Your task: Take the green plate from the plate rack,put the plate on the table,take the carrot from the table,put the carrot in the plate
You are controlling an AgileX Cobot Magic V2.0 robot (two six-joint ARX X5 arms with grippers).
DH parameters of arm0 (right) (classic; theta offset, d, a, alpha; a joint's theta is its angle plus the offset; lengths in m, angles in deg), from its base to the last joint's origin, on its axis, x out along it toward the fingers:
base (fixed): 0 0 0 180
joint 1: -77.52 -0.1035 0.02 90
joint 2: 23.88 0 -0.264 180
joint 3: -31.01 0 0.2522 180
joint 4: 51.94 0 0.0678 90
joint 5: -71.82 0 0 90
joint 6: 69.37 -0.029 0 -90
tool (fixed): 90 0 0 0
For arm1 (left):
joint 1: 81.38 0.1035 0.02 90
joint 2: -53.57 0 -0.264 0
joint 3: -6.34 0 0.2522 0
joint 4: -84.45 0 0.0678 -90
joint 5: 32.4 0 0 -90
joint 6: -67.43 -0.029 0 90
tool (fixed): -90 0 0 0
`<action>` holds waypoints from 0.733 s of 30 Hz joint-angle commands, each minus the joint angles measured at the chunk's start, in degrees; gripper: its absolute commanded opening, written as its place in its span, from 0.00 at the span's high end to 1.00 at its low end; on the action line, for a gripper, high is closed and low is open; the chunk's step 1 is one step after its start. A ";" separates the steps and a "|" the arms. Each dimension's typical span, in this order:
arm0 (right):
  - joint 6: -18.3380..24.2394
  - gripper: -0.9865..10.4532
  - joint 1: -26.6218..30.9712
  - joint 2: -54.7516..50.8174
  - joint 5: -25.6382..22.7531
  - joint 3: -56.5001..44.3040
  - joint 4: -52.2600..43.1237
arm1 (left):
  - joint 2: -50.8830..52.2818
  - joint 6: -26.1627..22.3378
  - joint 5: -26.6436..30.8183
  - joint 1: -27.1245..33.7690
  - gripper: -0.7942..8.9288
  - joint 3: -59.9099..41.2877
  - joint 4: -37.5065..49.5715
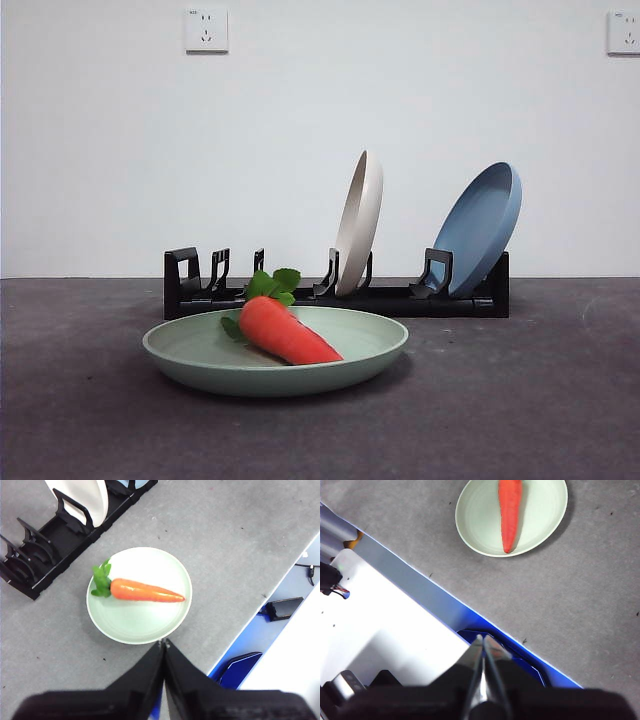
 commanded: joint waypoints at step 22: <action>0.20 0.91 -0.07 -0.04 -0.02 -0.02 -0.26 | 1.64 -5.03 2.82 2.32 0.92 -0.48 3.15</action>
